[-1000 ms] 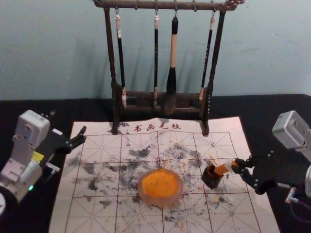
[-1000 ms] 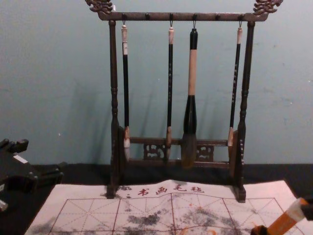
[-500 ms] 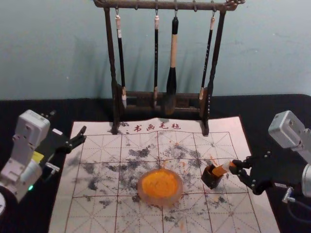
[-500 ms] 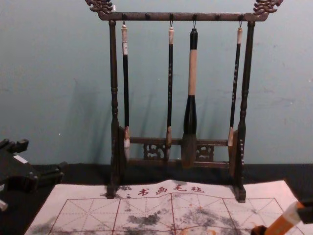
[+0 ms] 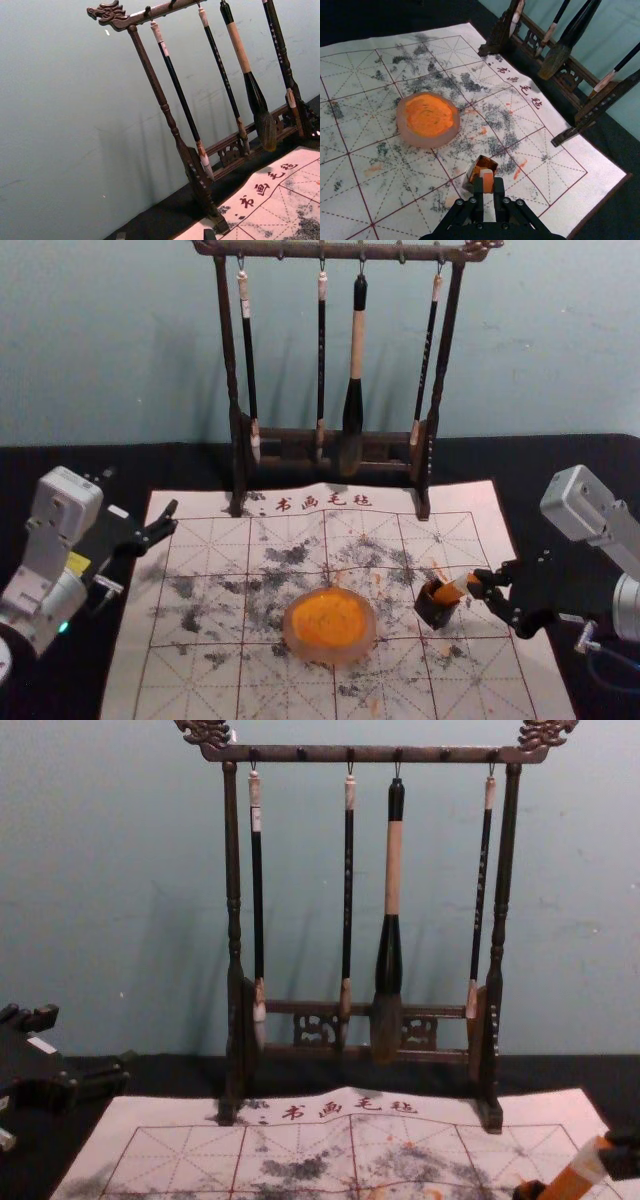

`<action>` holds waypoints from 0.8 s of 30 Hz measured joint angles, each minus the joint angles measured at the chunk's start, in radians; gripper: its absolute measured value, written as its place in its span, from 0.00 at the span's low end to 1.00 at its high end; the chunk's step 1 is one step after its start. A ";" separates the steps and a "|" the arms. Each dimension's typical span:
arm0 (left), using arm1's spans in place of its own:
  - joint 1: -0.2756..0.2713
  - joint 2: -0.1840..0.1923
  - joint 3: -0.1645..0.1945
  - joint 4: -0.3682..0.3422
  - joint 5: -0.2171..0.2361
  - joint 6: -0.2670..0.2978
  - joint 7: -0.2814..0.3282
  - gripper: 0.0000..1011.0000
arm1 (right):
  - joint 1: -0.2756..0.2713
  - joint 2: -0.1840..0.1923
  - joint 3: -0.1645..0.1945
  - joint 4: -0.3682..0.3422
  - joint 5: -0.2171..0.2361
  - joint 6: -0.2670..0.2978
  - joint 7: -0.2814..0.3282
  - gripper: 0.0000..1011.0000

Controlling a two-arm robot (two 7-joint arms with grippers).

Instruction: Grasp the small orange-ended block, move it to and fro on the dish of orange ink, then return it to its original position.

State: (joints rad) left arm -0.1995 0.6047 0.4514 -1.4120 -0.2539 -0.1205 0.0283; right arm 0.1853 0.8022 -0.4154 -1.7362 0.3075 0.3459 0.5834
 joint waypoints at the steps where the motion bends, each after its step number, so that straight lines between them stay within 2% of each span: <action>1: 0.000 0.000 0.000 0.000 0.000 0.000 0.000 0.99 | 0.007 -0.001 -0.004 0.004 -0.002 0.006 0.003 0.09; 11: 0.000 0.000 0.000 0.000 0.000 0.000 0.000 0.99 | 0.050 -0.007 -0.031 0.026 -0.004 0.044 0.025 0.09; 24: 0.000 0.000 0.000 0.000 0.000 0.000 0.000 0.99 | 0.098 -0.013 -0.071 0.046 -0.017 0.066 0.045 0.10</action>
State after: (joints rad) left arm -0.1995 0.6047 0.4514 -1.4120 -0.2539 -0.1205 0.0283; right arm 0.2830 0.7892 -0.4859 -1.6898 0.2903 0.4122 0.6282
